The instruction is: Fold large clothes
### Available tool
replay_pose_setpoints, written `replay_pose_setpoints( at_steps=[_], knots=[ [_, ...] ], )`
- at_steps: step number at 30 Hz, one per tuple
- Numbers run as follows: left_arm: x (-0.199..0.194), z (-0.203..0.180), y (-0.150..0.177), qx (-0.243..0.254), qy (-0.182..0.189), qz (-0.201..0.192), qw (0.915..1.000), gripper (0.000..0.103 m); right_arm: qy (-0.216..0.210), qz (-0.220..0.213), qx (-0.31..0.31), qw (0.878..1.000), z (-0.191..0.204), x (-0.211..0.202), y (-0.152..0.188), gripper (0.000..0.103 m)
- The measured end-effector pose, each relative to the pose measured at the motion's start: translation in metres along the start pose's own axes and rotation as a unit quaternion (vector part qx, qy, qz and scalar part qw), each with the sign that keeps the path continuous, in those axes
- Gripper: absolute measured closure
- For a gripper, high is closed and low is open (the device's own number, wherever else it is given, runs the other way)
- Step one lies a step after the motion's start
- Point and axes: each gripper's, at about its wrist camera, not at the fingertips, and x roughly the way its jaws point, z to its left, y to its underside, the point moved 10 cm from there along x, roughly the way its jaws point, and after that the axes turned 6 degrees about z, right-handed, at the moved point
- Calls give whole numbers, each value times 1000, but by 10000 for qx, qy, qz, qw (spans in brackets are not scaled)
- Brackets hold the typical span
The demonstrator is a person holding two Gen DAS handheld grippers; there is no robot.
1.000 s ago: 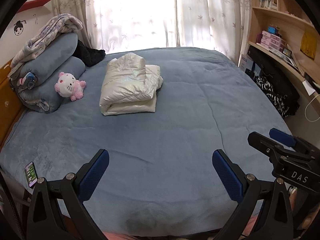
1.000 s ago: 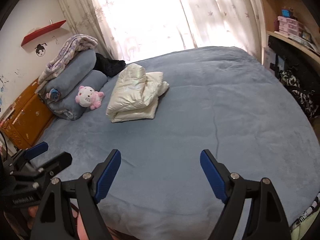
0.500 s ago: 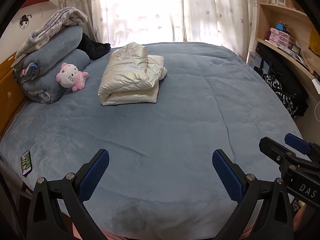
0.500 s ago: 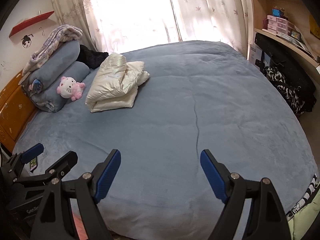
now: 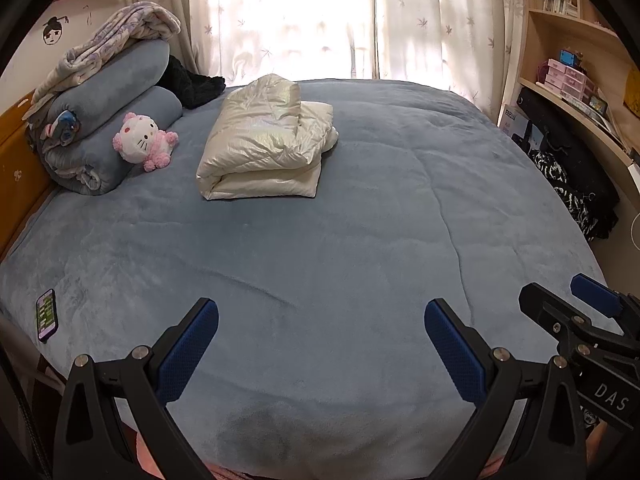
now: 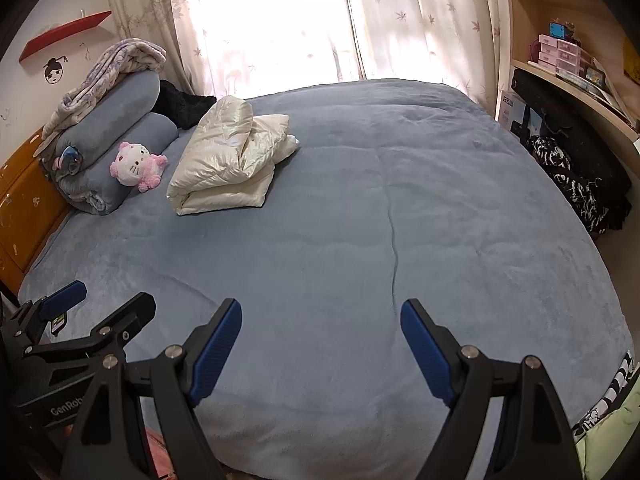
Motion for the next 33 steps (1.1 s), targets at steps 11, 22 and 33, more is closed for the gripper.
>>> replay_pose_setpoints(
  at_steps=[11, 22, 33],
  knots=[
    [5, 2, 2, -40, -1, 54, 10000, 1, -52, 67, -11, 10000, 3, 7, 4, 21],
    [9, 2, 3, -34, -6, 71, 10000, 1, -50, 94, -15, 9999, 3, 8, 4, 21],
    [13, 2, 4, -26, 4, 125, 9999, 1, -69, 143, 0, 9999, 3, 13, 7, 21]
  ],
)
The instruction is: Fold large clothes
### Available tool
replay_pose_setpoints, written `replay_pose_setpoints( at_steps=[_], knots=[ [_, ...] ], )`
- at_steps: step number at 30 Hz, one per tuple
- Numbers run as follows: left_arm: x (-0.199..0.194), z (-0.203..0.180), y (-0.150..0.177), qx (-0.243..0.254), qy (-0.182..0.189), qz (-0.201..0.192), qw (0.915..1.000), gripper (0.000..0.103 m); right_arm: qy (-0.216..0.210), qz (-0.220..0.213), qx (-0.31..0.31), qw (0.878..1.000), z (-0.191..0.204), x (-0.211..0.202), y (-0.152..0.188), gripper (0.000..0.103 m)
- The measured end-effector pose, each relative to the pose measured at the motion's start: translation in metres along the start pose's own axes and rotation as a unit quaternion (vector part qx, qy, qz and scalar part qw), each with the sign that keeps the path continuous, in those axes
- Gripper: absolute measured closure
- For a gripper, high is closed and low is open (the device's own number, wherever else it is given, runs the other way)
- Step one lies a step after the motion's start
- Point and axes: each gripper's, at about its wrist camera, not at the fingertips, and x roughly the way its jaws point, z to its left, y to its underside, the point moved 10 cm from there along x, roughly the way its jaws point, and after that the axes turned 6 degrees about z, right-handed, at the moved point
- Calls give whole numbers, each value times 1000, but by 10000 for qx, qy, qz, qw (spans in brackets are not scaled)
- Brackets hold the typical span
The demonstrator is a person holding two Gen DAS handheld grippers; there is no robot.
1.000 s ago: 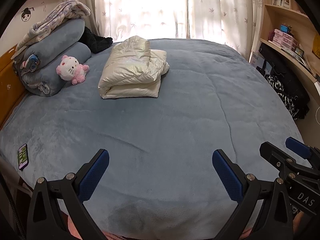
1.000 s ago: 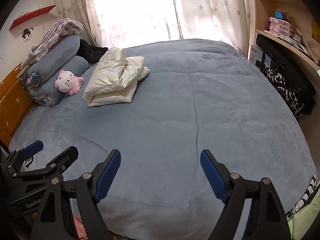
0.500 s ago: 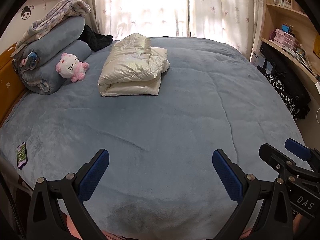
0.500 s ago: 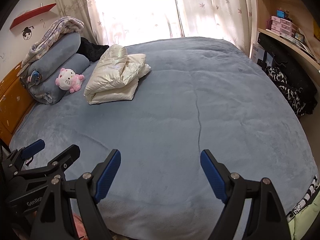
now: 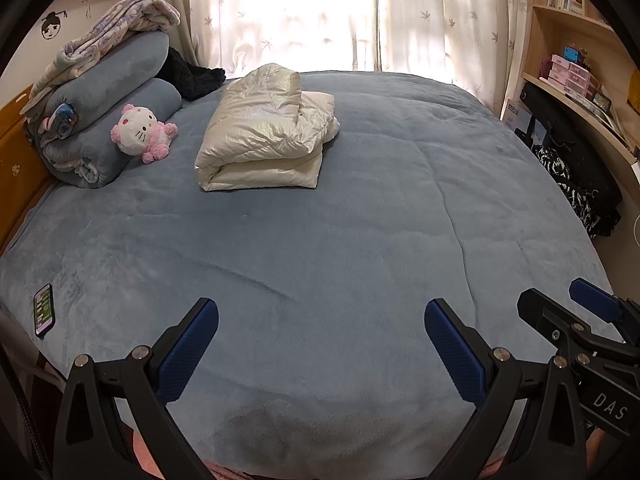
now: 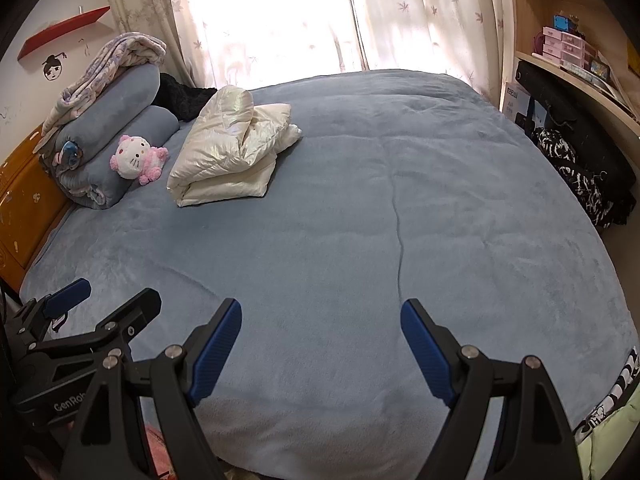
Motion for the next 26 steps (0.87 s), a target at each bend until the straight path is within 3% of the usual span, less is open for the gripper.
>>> replay_pose_setpoints(
  at_steps=[26],
  knots=[
    [4, 3, 3, 2, -20, 47, 10000, 1, -25, 70, 17, 10000, 4, 9, 8, 21]
  ],
)
